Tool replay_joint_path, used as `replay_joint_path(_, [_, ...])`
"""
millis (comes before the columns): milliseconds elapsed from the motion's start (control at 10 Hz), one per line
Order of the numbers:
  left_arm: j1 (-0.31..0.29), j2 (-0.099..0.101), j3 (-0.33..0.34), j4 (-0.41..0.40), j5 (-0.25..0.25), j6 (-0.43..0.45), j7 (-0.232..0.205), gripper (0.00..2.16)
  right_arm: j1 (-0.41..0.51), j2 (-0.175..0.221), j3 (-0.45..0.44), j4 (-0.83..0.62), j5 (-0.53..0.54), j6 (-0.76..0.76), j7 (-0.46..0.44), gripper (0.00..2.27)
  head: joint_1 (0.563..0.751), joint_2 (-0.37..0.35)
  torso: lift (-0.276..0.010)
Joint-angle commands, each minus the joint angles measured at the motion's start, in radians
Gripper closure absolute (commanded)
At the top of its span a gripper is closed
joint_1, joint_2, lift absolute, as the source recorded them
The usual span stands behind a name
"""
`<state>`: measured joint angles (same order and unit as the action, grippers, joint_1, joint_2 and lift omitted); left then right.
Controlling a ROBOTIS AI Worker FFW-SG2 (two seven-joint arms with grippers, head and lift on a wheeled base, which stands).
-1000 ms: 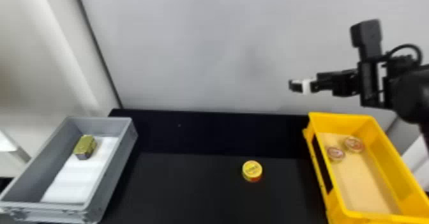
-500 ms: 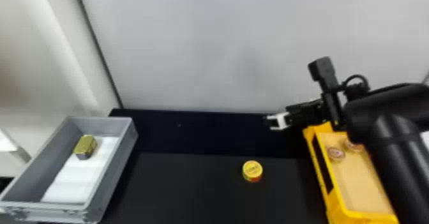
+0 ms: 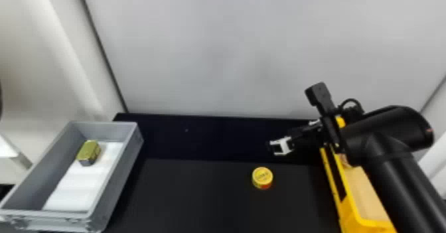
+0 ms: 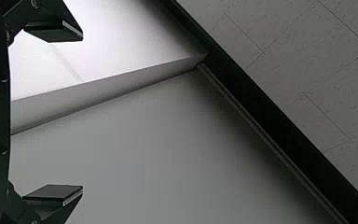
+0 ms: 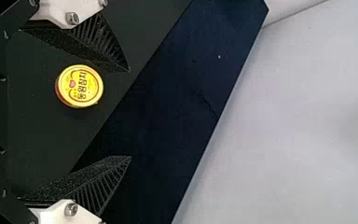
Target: Pick up the round yellow can and place it in the yellow rectangular box
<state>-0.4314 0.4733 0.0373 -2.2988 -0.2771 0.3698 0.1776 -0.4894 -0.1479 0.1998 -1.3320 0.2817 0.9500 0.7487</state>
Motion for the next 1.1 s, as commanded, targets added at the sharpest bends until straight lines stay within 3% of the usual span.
replay_joint_path(0, [-0.01,-0.002,-0.01,0.006,-0.002,-0.003,-0.001,0.13,-0.001,0.011,0.01,0.073,-0.007,-0.032,0.008,0.13,0.663,0.054,-0.01])
replay_joint_path(400, [-0.013,-0.007,-0.016,0.009,-0.002,-0.006,0.0,0.13,-0.001,0.034,0.017,0.166,-0.015,-0.089,0.019,0.13,0.663,0.054,-0.01])
replay_joint_path(1000, [-0.012,-0.013,-0.02,0.01,-0.002,-0.014,0.0,0.13,-0.037,0.034,0.05,0.343,-0.007,-0.209,0.005,0.15,0.663,0.054,-0.01])
